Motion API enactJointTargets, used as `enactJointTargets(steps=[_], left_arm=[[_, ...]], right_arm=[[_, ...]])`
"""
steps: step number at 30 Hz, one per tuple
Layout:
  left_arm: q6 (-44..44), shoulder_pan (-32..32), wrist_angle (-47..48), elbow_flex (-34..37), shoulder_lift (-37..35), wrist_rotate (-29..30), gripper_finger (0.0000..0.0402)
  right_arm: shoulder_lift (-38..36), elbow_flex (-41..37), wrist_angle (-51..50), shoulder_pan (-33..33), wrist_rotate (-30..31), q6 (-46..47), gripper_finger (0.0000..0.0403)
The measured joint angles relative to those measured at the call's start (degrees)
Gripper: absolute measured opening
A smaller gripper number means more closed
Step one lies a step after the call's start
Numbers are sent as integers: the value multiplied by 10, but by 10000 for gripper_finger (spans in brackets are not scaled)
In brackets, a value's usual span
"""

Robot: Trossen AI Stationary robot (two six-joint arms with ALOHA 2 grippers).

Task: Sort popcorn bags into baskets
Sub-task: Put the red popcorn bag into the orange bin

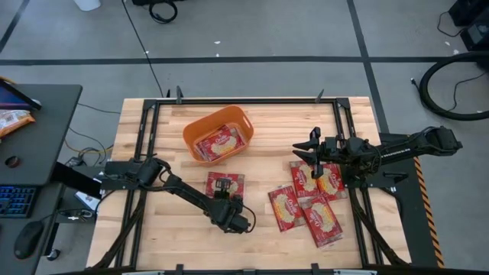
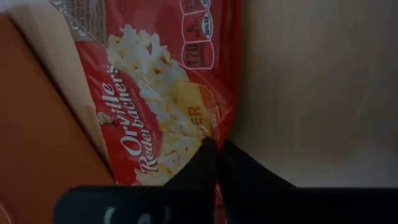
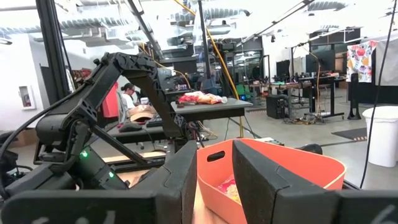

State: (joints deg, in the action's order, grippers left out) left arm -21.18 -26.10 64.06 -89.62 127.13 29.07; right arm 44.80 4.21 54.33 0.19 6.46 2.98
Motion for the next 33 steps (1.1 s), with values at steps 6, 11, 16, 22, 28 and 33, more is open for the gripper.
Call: enactJointTargets(steps=[6,11,16,22,28,33], left_arm=[[19,1,5,0,-5,-4,5],[13,8,17,-15,-36,-17,3],[8,21,35,-44,-65,-16,2],[9,43,84,-95,-86,6,2],[15,68,152,-168,-95,53,1],[29,88,171,-218,-113,78,1]], right_arm=[[0,0,0,0,0,0,107],[0,0,0,0,0,-1,107],[0,0,0,0,0,-1,107],[0,0,-2,0,0,-1,107],[0,0,-4,0,0,-2,107],[1,0,-5,0,0,-2,107]])
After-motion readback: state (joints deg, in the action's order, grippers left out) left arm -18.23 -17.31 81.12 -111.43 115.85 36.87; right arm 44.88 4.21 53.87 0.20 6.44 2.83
